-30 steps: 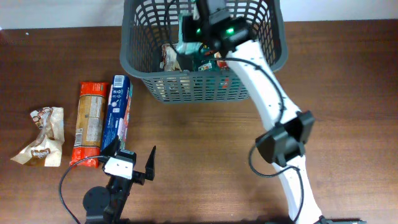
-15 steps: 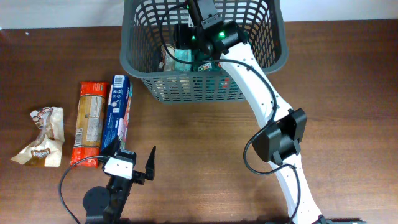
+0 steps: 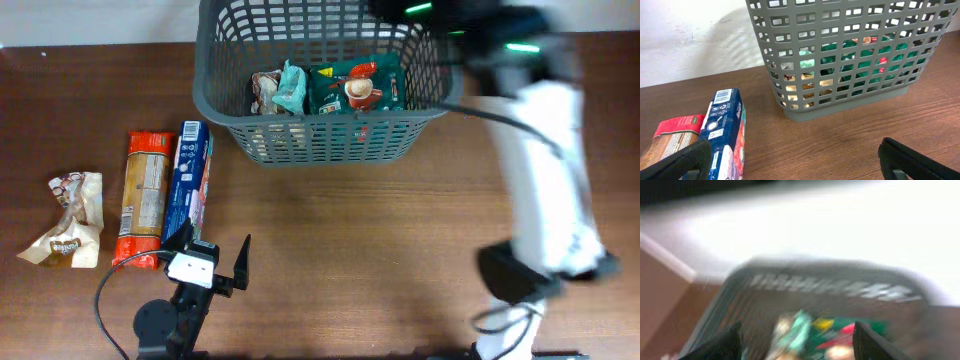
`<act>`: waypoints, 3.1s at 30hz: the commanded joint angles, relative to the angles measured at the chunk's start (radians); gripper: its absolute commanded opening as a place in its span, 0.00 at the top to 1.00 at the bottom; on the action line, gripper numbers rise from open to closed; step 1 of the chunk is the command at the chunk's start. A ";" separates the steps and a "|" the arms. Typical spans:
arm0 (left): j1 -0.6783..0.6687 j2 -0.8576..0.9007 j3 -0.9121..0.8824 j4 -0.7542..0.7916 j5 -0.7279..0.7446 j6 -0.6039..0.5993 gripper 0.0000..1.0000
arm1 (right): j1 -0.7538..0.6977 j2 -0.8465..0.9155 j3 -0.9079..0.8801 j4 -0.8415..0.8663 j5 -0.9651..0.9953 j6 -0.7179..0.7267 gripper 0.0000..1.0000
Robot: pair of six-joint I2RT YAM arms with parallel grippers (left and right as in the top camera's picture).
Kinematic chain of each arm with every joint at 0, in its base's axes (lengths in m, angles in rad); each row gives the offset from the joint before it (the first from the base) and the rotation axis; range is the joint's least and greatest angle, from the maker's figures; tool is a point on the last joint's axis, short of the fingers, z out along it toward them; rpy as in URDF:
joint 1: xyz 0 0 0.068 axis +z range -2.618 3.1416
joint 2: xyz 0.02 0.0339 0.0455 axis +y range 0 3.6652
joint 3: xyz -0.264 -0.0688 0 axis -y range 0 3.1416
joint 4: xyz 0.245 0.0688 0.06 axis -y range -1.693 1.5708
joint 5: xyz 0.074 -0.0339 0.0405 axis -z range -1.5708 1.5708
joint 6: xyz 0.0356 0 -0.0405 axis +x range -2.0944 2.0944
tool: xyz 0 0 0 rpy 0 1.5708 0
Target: Pack container
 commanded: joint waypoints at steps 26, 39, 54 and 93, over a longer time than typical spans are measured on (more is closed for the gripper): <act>-0.003 0.185 0.303 -0.368 -0.190 -0.351 0.01 | -0.708 -0.133 -0.568 -0.178 -0.007 0.171 0.01; -0.003 1.065 1.141 -0.781 -0.245 0.033 0.01 | -0.708 -0.133 -0.573 -0.185 -0.007 0.170 0.01; 0.114 1.494 1.189 -0.816 -0.251 0.176 0.01 | -0.708 -0.133 -0.573 -0.185 -0.007 0.171 0.01; 0.193 1.728 1.740 -0.740 -0.387 0.260 0.98 | -0.708 -0.133 -0.573 -0.185 -0.007 0.170 0.01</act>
